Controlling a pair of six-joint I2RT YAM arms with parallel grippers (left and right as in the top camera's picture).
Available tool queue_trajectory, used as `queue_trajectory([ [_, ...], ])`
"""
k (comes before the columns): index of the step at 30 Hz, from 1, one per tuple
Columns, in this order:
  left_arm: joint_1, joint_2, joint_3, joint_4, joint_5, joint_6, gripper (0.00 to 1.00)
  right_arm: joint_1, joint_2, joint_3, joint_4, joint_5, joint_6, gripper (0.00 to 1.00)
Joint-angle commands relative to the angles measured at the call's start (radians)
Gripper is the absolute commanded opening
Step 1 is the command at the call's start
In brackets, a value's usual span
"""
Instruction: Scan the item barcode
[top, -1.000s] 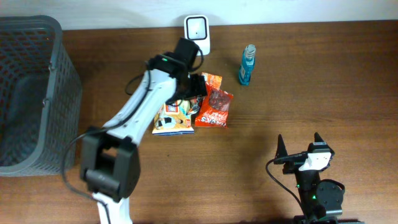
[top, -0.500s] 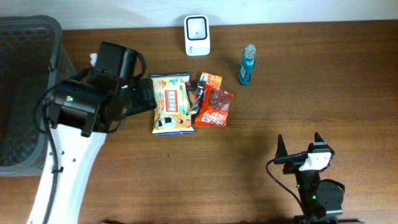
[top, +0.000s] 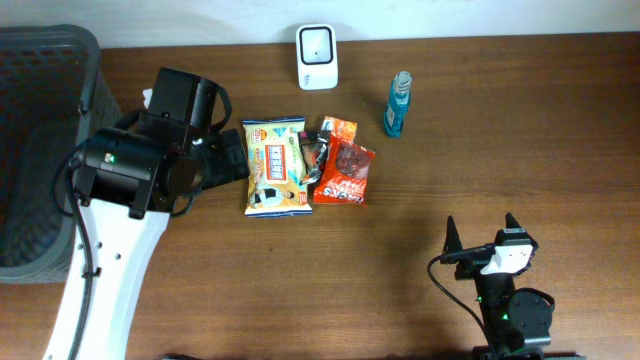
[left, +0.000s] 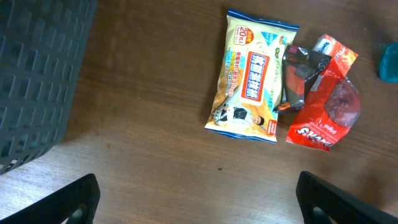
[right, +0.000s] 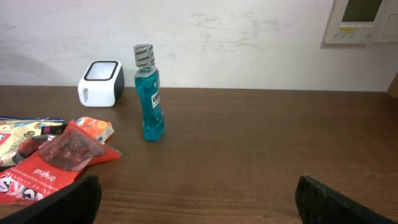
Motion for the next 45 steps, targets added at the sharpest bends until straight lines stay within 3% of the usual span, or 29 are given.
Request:
queue_trajectory([
  [1, 0.004, 0.003, -0.008, -0.002, 0.008, 0.008, 0.99, -0.002, -0.007, -0.009, -0.003, 0.005, 0.002, 0.98],
  [20, 0.004, 0.003, -0.008, -0.002, 0.008, 0.008, 0.99, -0.002, -0.007, -0.009, 0.013, 0.076, 0.002, 0.98],
  [21, 0.004, 0.003, -0.008, -0.002, 0.008, 0.008, 0.99, -0.002, -0.007, -0.009, 0.091, 0.015, 0.051, 0.99],
  [23, 0.004, 0.003, -0.008, -0.002, 0.008, 0.008, 0.99, -0.002, -0.007, -0.009, 0.224, -0.463, 0.402, 0.99],
  [24, 0.004, 0.003, -0.008, -0.002, 0.008, 0.008, 0.99, -0.002, -0.007, -0.009, 0.232, -0.592, 0.472, 0.98],
  [26, 0.004, 0.003, -0.008, -0.001, 0.008, 0.008, 0.99, -0.002, -0.007, -0.009, 0.452, -0.602, 0.66, 0.99],
  [28, 0.004, 0.003, -0.008, -0.002, 0.008, 0.008, 0.99, -0.002, -0.007, 0.009, 0.644, -0.577, 0.69, 0.98],
  [29, 0.004, 0.003, -0.008, -0.002, 0.008, 0.008, 0.99, -0.002, -0.005, 0.041, 0.637, -0.535, 0.689, 0.98],
  [31, 0.004, 0.003, -0.008, -0.002, 0.008, 0.008, 0.99, -0.002, 0.046, 0.185, 0.502, -0.503, 0.539, 0.98],
  [34, 0.004, 0.003, -0.008, -0.002, 0.007, 0.008, 0.99, -0.002, 0.438, 0.694, -0.093, -0.442, 0.209, 0.98],
  [36, 0.004, 0.003, -0.008, -0.002, 0.008, 0.008, 0.99, -0.002, 0.808, 1.079, -0.477, -0.444, 0.187, 0.98],
  [38, 0.004, 0.003, -0.008, -0.002, 0.008, 0.008, 0.99, -0.002, 1.145, 1.408, -0.718, -0.493, 0.188, 0.98],
  [39, 0.004, 0.003, -0.008, -0.002, 0.008, 0.008, 0.99, -0.002, 1.269, 1.516, -0.793, -0.589, 0.188, 0.98],
  [41, 0.004, 0.003, -0.008, -0.001, 0.008, 0.008, 0.99, -0.001, 1.52, 1.625, -0.724, -0.873, 0.227, 0.99],
  [43, 0.004, 0.003, -0.008, -0.002, 0.007, 0.008, 0.99, 0.04, 1.661, 1.67, -0.748, -0.585, 0.277, 0.92],
  [45, 0.004, 0.003, -0.008, -0.001, 0.008, 0.008, 0.99, 0.072, 1.723, 1.732, -0.846, -0.328, 0.293, 0.93],
])
